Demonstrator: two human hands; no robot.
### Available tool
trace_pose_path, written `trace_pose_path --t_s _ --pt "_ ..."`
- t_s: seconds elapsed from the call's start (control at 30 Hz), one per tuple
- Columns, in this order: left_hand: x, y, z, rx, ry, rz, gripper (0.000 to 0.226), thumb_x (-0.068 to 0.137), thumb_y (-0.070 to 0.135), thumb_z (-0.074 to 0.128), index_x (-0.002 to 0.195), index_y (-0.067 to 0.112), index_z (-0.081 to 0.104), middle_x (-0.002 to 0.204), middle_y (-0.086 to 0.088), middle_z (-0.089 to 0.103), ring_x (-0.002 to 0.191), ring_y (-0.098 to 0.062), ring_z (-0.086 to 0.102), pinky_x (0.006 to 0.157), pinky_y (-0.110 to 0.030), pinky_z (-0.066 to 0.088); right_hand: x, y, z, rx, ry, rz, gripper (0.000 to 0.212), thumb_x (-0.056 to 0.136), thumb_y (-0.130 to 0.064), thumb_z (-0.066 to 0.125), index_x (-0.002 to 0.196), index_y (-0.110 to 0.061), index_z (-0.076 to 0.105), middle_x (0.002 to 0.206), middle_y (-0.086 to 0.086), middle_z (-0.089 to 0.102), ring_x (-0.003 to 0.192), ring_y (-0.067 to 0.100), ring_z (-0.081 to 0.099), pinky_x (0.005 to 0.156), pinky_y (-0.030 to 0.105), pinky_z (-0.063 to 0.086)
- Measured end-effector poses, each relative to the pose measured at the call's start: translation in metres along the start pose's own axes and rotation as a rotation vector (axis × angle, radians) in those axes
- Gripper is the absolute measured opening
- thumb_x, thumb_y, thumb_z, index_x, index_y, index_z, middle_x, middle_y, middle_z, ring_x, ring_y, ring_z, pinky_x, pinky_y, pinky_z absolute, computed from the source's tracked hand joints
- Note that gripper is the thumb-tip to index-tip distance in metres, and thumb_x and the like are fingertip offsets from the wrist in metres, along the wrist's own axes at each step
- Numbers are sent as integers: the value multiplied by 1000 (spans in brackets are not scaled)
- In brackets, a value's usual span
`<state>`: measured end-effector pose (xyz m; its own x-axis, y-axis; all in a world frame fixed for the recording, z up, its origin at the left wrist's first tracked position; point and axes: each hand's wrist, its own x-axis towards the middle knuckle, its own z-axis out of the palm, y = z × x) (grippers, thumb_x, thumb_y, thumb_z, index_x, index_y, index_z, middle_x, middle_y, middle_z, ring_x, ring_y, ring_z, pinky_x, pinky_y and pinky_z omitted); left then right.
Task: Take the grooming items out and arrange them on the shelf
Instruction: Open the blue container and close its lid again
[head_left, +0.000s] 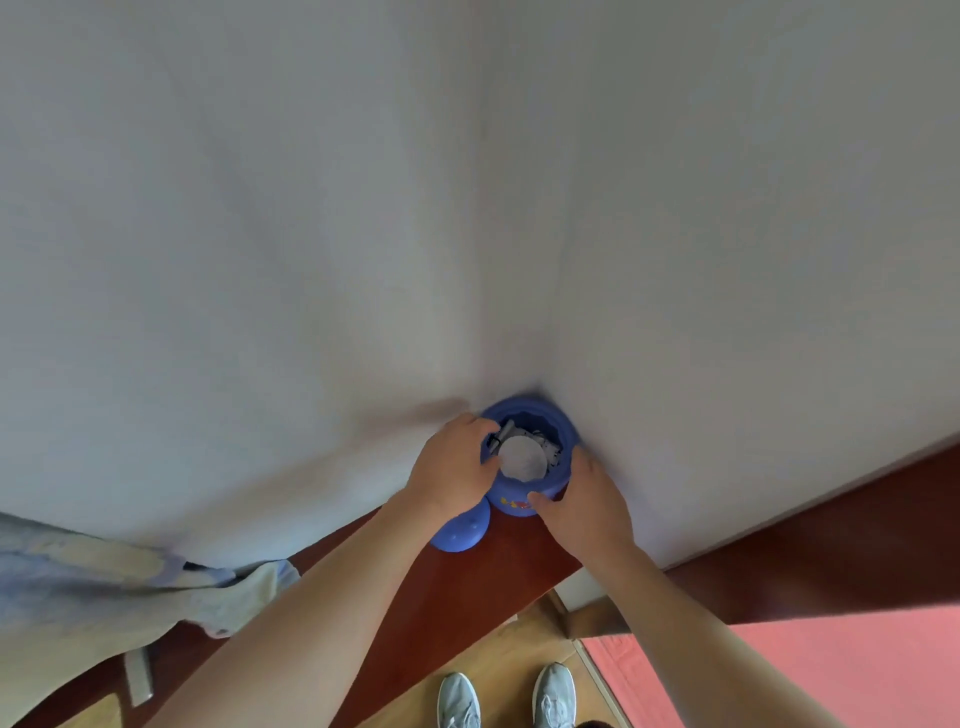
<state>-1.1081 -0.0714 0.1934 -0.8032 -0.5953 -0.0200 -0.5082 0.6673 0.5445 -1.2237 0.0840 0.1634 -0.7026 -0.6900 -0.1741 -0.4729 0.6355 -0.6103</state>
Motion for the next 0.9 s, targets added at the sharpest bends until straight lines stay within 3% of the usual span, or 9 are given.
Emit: trace_pose_path --t_s 0.1,0.23,0.33,0.47,0.9 --pt "18 13 1 63 -96 79 28 88 18 62 116 14 64 111 -4 61 98 -22 58 79 -30 44 -1 0 0 5 1 5 77 78 -47 71 139 -15 38 131 4 51 115 21 53 88 30 47" --pt "43 15 12 190 -252 112 18 85 13 59 102 6 63 106 -10 63 99 -30 59 74 -31 38 -1 3 1 33 17 -10 78 77 -47 71 140 -16 37 131 1 51 115 18 52 90 30 47" --pt "61 21 23 249 -344 88 36 90 18 60 124 8 59 124 -9 61 114 -28 56 88 -31 39 1 5 1 57 14 -12 79 76 -48 69 141 -18 37 131 -2 51 116 16 51 92 31 47" --pt "77 24 37 283 -475 10 45 95 21 56 138 11 49 133 -8 57 119 -24 55 91 -28 40 2 7 2 81 15 7 79 75 -48 69 142 -20 37 131 -4 50 117 14 50 94 29 46" --pt "78 24 41 230 -474 11 23 92 16 56 111 7 66 106 -10 68 95 -21 61 73 -25 37 1 10 2 90 31 3 79 75 -51 68 142 -25 36 131 -8 51 116 9 50 94 25 44"
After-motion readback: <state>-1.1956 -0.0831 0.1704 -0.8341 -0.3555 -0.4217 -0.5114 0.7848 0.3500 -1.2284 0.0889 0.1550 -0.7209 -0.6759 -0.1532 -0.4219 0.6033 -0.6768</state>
